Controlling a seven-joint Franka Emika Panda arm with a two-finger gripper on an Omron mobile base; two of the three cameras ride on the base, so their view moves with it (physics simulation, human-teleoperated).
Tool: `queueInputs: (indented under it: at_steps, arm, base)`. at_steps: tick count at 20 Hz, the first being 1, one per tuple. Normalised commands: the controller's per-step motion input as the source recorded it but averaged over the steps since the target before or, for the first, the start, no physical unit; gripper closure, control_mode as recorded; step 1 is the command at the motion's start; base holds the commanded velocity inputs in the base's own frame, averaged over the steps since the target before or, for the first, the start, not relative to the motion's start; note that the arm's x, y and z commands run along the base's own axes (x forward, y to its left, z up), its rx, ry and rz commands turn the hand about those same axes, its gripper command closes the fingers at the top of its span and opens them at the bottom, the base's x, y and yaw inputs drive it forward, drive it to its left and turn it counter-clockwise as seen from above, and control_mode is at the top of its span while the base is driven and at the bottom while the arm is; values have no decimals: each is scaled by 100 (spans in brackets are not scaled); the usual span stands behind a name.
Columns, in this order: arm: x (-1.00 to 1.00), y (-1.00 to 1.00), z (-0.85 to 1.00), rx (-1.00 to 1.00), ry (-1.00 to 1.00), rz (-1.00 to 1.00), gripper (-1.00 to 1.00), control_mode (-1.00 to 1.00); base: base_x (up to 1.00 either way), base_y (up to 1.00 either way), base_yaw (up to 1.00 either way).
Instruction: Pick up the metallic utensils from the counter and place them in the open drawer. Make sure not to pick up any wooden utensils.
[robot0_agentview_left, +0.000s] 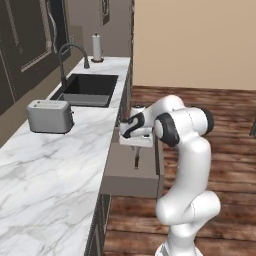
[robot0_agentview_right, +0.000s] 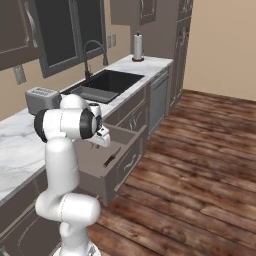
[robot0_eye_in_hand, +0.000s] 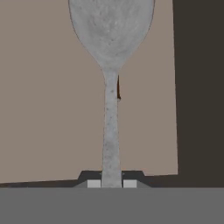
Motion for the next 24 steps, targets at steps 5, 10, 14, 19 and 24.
queueInputs:
  at_steps: [5, 10, 14, 19, 24]
  arm:
    - [0, 0, -39, 0, -1, -2, 100, -100]
    - [0, 0, -45, -1, -5, -2, 100, -100]
    - [7, 14, -35, -4, -6, -2, 100, -100]
    - [16, 10, -29, -5, -2, -1, 100, -100]
    - [32, 0, -29, -3, -2, 0, 100, -100]
  base:
    - [0, 0, 0]
    - [0, 0, 0]
    - [0, 0, 0]
    - [0, 0, 0]
    - [0, 0, 0]
